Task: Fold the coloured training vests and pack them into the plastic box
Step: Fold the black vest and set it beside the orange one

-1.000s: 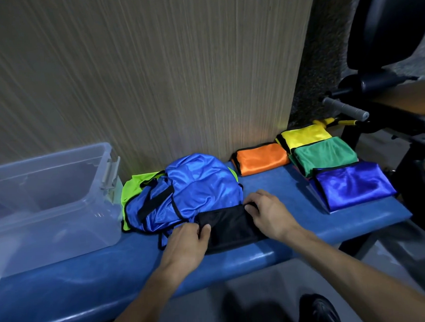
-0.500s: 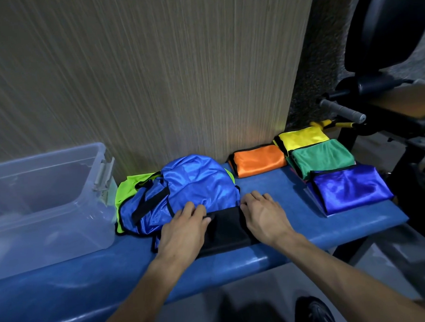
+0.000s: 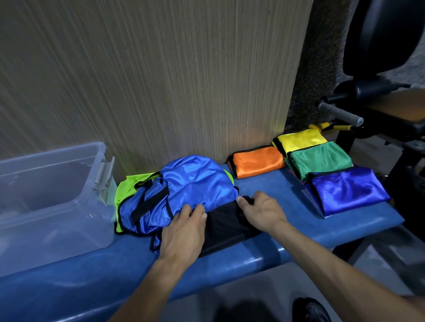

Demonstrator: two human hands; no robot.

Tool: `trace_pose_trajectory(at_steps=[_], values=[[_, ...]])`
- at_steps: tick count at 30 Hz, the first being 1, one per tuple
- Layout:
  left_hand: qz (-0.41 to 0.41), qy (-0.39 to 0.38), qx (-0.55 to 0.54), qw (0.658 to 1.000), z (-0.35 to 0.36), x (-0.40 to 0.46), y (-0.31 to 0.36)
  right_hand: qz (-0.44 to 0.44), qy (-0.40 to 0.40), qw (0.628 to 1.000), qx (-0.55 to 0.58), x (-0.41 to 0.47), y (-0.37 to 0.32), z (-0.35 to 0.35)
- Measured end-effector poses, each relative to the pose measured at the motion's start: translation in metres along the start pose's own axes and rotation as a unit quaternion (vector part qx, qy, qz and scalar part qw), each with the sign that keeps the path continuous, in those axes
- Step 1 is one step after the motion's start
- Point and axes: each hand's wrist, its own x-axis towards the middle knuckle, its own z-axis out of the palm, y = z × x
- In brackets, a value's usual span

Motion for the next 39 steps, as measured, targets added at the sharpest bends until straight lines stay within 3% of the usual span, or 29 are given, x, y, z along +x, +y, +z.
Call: trace_pose_trajectory(at_steps=[5, 10, 13, 16, 19, 27, 30, 39], values=[[0.018, 0.026, 0.005, 0.999, 0.005, -0.002, -0.002, 0.016, 0.02, 0.992, 0.121, 0.0, -0.005, -0.001], [0.043, 0.046, 0.11, 0.992, -0.005, 0.004, 0.001, 0.017, 0.038, 0.989, 0.141, 0.005, -0.001, 0.001], [0.138, 0.098, 0.054, 0.984, -0.009, 0.006, 0.016, 0.012, 0.04, 0.991, 0.128, 0.009, -0.001, 0.002], [0.205, -0.01, 0.014, 0.979, -0.001, 0.003, 0.022, 0.002, 0.043, 0.992, 0.117, 0.012, 0.0, 0.004], [0.203, -0.098, 0.019, 0.974, 0.012, 0.001, 0.015, 0.0, 0.043, 0.991, 0.129, 0.016, 0.002, 0.005], [0.198, -0.081, 0.015, 0.977, 0.018, -0.001, 0.013, 0.053, -0.071, 0.965, 0.248, 0.028, 0.004, -0.009], [0.203, -0.072, 0.008, 0.977, 0.019, 0.0, 0.012, 0.051, -0.081, 0.96, 0.263, 0.029, 0.004, -0.009], [0.214, -0.061, -0.019, 0.975, 0.0, 0.016, 0.009, -0.105, -0.037, 0.96, 0.258, 0.045, -0.004, -0.042]])
